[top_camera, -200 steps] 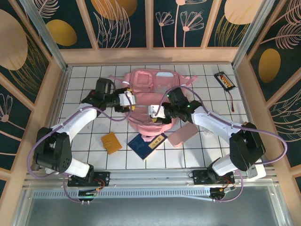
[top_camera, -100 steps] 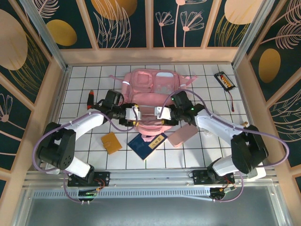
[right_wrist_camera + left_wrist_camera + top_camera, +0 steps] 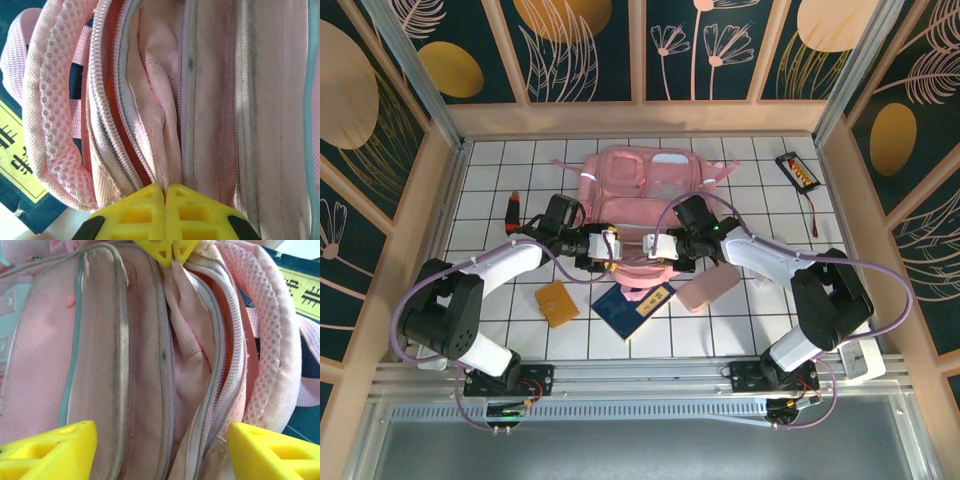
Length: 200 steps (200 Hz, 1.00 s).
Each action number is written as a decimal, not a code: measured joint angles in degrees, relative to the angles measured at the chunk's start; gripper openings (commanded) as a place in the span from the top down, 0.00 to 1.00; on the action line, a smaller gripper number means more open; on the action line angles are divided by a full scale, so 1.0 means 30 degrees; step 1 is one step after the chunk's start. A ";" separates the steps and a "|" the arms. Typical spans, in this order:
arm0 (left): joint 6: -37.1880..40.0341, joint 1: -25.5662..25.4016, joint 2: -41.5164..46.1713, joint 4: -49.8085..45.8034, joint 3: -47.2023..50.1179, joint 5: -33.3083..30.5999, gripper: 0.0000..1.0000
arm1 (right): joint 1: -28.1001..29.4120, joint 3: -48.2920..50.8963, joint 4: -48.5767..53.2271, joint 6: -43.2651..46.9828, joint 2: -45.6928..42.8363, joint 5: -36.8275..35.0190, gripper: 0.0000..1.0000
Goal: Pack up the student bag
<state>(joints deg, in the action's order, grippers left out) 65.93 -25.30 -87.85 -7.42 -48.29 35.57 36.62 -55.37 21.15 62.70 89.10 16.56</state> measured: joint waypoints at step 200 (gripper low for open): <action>-0.5297 -0.0401 -0.1027 0.5501 -0.2397 0.0750 0.77 | -0.0605 -0.0015 -0.8772 -0.2601 -0.3650 -0.0342 1.00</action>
<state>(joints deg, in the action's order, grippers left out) 50.04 -26.50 -90.94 9.08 -55.48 37.82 34.81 -55.42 -5.17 54.89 78.15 15.53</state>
